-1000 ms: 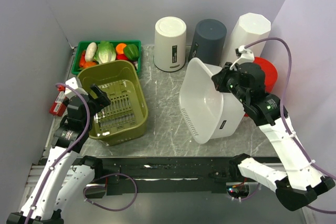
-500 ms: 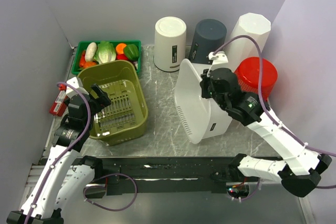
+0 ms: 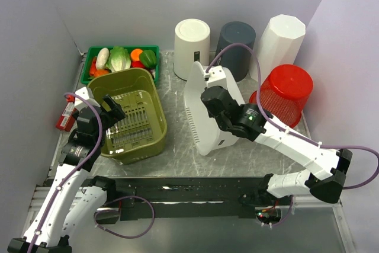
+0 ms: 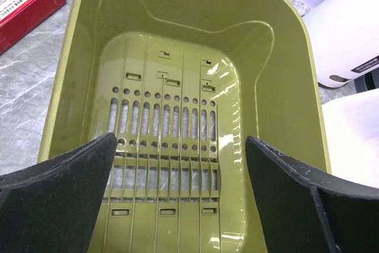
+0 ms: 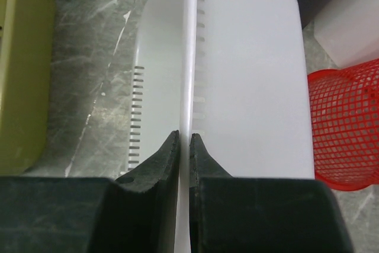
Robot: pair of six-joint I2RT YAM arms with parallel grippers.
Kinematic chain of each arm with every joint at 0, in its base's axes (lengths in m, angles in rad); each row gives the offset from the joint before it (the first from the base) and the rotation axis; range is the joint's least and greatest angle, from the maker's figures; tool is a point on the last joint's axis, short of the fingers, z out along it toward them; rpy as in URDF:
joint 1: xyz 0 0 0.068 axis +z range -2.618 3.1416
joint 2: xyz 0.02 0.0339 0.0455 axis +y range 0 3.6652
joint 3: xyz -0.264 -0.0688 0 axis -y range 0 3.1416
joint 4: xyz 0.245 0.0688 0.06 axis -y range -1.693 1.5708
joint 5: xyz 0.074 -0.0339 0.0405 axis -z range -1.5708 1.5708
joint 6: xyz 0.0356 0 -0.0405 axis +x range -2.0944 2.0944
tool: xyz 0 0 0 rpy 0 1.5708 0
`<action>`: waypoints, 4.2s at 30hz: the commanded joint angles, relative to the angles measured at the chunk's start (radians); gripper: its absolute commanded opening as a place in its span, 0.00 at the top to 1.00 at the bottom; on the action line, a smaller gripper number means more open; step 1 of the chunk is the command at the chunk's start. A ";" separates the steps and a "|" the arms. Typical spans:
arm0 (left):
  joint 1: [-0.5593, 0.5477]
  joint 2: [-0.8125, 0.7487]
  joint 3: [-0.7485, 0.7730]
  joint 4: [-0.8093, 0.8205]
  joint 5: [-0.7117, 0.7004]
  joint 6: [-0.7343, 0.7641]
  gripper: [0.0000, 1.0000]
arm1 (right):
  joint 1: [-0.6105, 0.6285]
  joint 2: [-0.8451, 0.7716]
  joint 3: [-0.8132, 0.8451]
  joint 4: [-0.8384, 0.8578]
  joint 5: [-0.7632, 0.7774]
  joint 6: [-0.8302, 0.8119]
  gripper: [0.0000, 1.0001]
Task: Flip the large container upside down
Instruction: Turn the container upside down at the center of the board.
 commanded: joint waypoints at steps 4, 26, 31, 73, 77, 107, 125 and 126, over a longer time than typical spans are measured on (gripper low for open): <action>-0.002 -0.001 0.013 0.023 0.008 0.005 0.04 | -0.005 0.006 -0.018 -0.123 -0.089 0.077 0.96; -0.002 -0.001 0.014 0.020 0.015 0.005 0.04 | -0.030 0.107 0.068 -0.211 -0.078 0.124 0.97; -0.002 -0.003 0.014 0.021 0.016 0.006 0.04 | -0.030 0.057 0.087 -0.203 0.020 0.104 1.00; -0.002 -0.006 0.013 0.021 0.016 0.005 0.04 | 0.148 0.251 0.179 -0.333 0.316 -0.058 1.00; -0.002 0.000 0.014 0.020 0.018 0.005 0.04 | 0.162 0.279 0.193 -0.312 0.267 -0.042 1.00; -0.002 -0.004 0.013 0.020 0.010 0.003 0.04 | 0.201 0.346 0.098 -0.120 -0.058 0.181 1.00; -0.002 -0.001 0.014 0.018 0.010 0.005 0.04 | 0.208 0.495 0.062 -0.013 -0.041 0.294 1.00; -0.002 -0.001 0.014 0.018 0.010 0.005 0.04 | 0.210 0.506 0.073 -0.010 -0.052 0.293 1.00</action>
